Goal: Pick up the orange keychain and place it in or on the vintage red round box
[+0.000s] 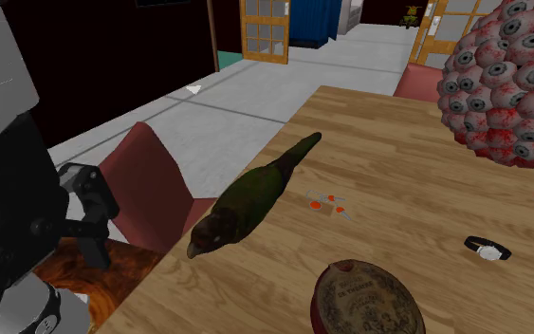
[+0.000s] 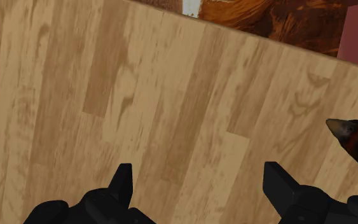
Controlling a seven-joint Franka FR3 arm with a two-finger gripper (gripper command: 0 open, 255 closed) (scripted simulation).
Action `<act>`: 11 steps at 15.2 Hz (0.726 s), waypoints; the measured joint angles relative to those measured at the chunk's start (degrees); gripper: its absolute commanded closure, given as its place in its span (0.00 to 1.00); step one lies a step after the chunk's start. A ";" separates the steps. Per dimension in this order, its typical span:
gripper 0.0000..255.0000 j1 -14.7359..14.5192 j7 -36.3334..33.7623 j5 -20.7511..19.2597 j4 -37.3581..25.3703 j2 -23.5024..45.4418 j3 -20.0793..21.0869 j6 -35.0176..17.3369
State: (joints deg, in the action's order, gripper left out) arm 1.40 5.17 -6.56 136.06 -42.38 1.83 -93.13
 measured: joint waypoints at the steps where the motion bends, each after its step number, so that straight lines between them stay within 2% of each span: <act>1: 0.00 0.00 0.00 0.00 0.00 0.00 0.00 0.00; 11: 0.00 -3.41 -9.41 5.12 -2.23 11.59 8.06 -7.90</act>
State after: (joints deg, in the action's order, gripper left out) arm -2.01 -4.24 -1.44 133.82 -30.79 9.90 -101.03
